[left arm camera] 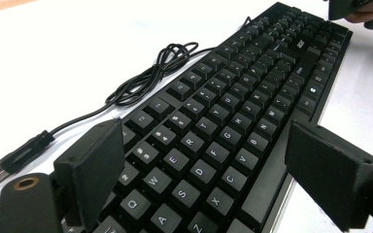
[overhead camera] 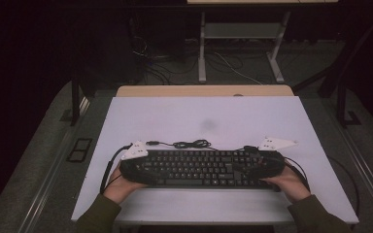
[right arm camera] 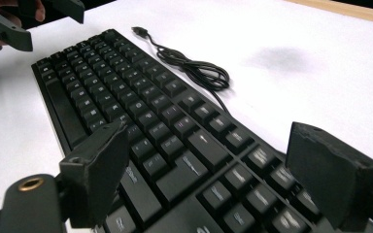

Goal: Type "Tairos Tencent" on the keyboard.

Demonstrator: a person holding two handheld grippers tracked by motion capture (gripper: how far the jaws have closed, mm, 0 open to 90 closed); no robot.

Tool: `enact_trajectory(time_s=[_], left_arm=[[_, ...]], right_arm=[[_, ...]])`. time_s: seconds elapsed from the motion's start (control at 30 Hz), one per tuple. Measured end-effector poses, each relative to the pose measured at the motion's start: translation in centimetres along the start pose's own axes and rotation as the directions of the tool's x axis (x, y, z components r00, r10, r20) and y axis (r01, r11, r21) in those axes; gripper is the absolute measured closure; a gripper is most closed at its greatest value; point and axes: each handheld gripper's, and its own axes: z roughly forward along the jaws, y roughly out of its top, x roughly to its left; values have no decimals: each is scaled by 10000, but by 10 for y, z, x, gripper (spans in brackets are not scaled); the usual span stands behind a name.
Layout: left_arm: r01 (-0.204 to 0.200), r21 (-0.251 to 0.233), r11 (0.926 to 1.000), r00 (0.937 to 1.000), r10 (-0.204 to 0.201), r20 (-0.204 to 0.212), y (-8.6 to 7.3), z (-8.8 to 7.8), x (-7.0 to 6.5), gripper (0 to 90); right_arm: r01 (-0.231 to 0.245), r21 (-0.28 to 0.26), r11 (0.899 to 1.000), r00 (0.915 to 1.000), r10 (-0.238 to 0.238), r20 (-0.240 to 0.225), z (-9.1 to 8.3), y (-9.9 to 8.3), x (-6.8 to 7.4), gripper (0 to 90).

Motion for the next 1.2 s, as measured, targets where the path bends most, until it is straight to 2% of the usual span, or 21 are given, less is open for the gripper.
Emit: enact_trajectory(time_s=[0.2,0.53,0.73,1.2], left_arm=[[63,41,10000,10000,-63,-25,-6,-5,1,137],[79,-55,10000,10000,-79,-20,-6,-7,2,137],[25,43,10000,10000,-25,33,-6,-6,1,137],[75,2,10000,10000,-75,22,-7,-7,2,137]], right_arm=[[-77,-54,10000,9999,78,113,-14,-12,-3,152],[-180,-185,9997,9995,185,259,-37,-34,-6,153],[-420,-295,9987,9981,433,439,-47,-41,-12,152],[-472,-416,9980,9973,495,547,-52,-46,-16,152]])
